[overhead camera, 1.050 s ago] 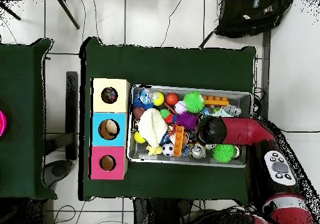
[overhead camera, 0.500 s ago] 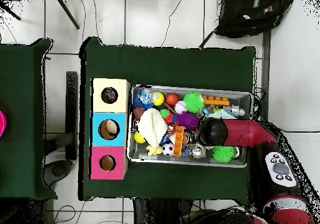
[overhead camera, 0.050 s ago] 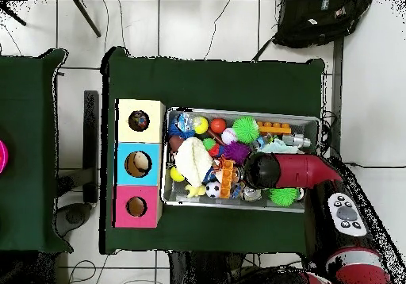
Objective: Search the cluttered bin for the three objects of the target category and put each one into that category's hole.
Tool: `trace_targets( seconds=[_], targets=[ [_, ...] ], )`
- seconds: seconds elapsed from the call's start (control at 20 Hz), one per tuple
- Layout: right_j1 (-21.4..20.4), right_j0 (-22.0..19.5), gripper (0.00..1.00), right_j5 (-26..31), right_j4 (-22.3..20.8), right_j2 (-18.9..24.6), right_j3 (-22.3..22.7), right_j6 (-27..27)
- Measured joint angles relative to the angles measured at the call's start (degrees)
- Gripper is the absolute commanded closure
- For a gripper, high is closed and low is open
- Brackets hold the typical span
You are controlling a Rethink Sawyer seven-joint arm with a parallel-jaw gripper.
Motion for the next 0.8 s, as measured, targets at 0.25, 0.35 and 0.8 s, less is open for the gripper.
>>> trace_targets(
  seconds=[0.25, 0.35, 0.8],
  targets=[
    [0.0, 0.6, 0.0, -0.3, 0.0, 0.0, 0.0, 0.0],
    [0.0, 0.6, 0.0, -0.3, 0.0, -0.1, 0.0, 0.0],
    [-0.1, 0.6, 0.0, -0.4, 0.0, -0.7, 0.0, 0.0]
  ],
)
